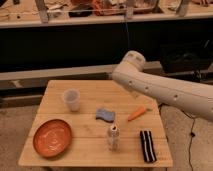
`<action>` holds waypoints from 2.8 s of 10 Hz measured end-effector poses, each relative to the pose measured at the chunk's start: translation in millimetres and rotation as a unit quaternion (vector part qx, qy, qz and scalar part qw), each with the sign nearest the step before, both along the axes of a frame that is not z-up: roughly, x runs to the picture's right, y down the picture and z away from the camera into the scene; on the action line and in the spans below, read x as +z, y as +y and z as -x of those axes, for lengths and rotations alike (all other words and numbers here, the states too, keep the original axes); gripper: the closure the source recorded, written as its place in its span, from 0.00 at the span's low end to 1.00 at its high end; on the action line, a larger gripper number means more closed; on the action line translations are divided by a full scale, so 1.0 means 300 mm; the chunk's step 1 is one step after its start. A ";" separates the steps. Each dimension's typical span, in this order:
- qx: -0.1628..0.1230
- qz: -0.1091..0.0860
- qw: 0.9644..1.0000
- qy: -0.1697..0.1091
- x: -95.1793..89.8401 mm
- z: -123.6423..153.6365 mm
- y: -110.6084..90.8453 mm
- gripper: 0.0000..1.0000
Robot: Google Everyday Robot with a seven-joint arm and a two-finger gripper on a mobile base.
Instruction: Pick up the ceramic cup
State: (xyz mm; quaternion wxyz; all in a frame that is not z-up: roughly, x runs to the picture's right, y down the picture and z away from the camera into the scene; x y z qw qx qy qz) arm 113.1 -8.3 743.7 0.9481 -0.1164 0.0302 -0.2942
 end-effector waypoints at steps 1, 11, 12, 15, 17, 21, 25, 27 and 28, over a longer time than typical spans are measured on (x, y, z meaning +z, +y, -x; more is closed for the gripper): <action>-0.008 -0.003 1.000 -0.010 0.004 0.028 -0.007 0.20; -0.074 -0.025 0.992 -0.103 0.044 0.283 -0.066 0.20; -0.078 -0.026 0.990 -0.111 0.049 0.316 -0.072 0.20; -0.094 -0.031 0.986 -0.137 0.063 0.372 -0.089 0.20; -0.103 -0.028 0.982 -0.155 0.074 0.424 -0.094 0.20; -0.126 -0.025 0.972 -0.196 0.107 0.559 -0.091 0.20; -0.145 -0.017 0.962 -0.231 0.125 0.688 -0.075 0.20; -0.157 -0.014 0.956 -0.248 0.142 0.718 -0.057 0.20; -0.159 -0.013 0.954 -0.254 0.145 0.722 -0.053 0.20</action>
